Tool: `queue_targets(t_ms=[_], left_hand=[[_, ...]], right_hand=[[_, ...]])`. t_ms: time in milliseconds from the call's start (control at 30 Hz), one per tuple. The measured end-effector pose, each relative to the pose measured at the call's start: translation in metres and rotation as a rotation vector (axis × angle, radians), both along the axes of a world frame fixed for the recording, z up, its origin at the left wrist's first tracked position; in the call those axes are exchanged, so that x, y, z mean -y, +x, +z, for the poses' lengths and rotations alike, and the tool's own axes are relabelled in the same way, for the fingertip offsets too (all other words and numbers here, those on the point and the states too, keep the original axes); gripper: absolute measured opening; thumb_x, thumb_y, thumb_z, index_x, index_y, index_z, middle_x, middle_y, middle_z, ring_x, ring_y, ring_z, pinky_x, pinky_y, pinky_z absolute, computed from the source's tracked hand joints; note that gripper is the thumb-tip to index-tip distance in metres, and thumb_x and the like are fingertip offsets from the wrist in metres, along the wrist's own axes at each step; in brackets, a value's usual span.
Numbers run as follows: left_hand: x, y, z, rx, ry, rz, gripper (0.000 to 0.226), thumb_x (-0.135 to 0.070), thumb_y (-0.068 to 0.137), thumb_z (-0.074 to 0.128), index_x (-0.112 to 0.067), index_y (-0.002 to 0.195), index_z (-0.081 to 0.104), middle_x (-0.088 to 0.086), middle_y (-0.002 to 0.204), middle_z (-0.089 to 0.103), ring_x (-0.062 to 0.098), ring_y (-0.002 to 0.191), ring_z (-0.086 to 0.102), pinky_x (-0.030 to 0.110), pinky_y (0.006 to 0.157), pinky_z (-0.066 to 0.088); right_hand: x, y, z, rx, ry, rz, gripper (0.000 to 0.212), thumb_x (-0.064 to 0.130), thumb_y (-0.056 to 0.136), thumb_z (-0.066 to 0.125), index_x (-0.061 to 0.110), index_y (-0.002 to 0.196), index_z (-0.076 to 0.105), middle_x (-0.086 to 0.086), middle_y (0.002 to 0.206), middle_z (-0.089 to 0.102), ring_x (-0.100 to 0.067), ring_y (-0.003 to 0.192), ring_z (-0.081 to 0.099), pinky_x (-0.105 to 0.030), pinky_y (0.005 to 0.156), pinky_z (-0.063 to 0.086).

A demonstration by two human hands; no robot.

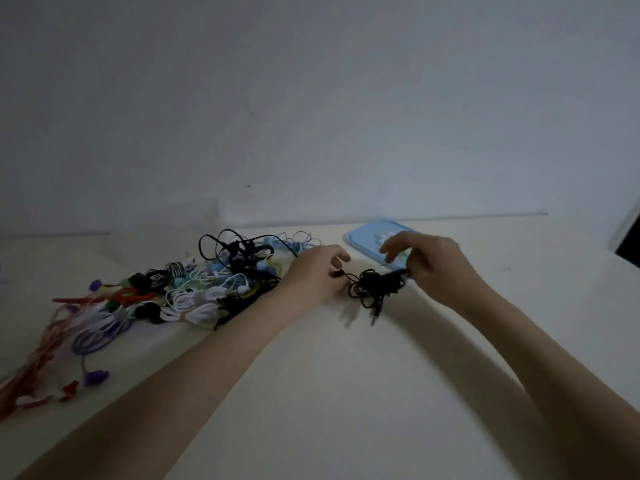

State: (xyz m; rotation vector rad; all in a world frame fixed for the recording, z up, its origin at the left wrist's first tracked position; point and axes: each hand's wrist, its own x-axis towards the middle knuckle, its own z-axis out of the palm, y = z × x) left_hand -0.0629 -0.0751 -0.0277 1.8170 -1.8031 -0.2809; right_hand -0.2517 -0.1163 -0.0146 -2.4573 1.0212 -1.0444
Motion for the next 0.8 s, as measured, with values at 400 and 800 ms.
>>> queue_targets(t_ms=[400, 800], left_hand=[[0.005, -0.007, -0.009, -0.270, -0.003, 0.012, 0.021, -0.020, 0.092, 0.054, -0.018, 0.111, 0.063, -0.002, 0.094, 0.061, 0.010, 0.080, 0.055, 0.023, 0.074, 0.043], [0.012, -0.017, -0.011, -0.155, -0.004, -0.163, 0.019, -0.018, 0.088, 0.061, -0.018, 0.105, 0.068, -0.010, 0.086, 0.049, -0.004, 0.075, 0.049, 0.003, 0.063, 0.035]], right_hand=[[0.017, -0.011, -0.020, -0.160, 0.109, -0.280, 0.013, 0.010, 0.085, 0.057, 0.013, 0.084, 0.069, -0.001, 0.078, 0.059, -0.015, 0.072, 0.051, -0.023, 0.061, 0.033], [0.007, 0.009, -0.017, 0.084, 0.088, -0.199, 0.014, 0.007, 0.082, 0.068, 0.007, 0.096, 0.071, 0.001, 0.086, 0.059, -0.009, 0.071, 0.053, -0.010, 0.070, 0.037]])
